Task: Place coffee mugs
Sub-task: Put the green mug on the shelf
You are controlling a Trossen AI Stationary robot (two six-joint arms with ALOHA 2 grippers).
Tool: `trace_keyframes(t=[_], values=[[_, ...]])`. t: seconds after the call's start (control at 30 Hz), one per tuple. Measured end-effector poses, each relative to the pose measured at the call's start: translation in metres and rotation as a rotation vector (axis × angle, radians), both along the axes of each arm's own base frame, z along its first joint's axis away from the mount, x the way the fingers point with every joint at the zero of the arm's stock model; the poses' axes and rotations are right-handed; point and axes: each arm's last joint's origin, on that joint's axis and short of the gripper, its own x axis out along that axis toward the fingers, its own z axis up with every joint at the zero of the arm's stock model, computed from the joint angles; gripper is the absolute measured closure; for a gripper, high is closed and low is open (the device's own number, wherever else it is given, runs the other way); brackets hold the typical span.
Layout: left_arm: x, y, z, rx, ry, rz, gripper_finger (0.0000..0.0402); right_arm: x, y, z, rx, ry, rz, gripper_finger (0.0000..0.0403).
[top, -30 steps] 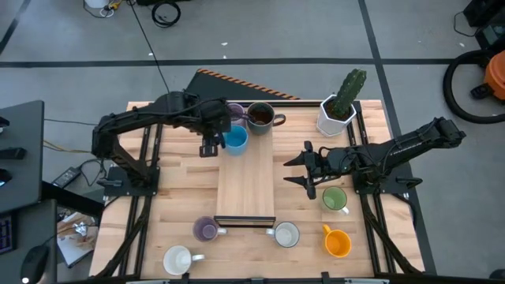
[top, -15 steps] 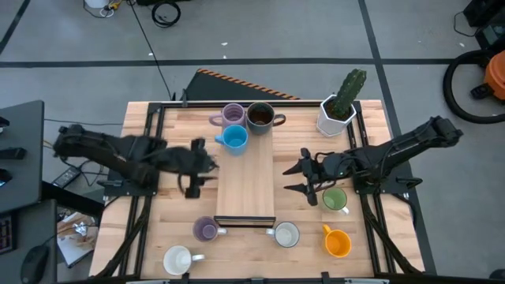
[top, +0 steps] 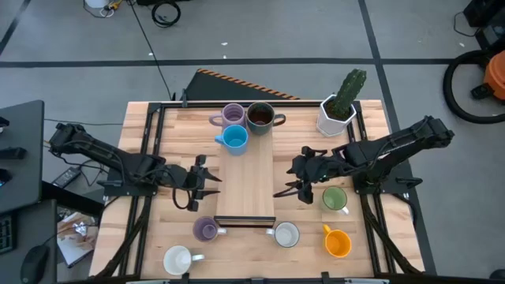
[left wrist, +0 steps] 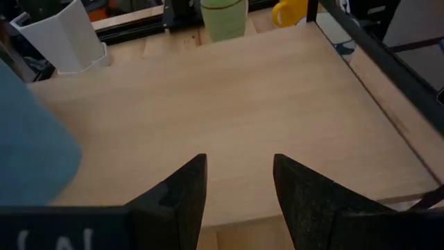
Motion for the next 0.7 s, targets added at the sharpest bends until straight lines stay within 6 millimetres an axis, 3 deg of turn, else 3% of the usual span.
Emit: trace_keyframes(t=[0.3, 0.57, 0.7], values=[[-0.009, 0.004, -0.031, 0.049, -0.011, -0.005, 0.0230, 0.003, 0.015, 0.010, -0.005, 0.197, -0.035, 0.0192], [-0.042, 0.016, -0.035, 0.086, -0.161, -0.003, 0.0230, -0.018, 0.011, 0.025, -0.067, 0.148, -0.116, 0.0192], [-0.058, 0.021, -0.036, 0.079, -0.241, -0.012, 0.0230, -0.030, 0.004, 0.022, -0.044, 0.116, -0.132, 0.0197]])
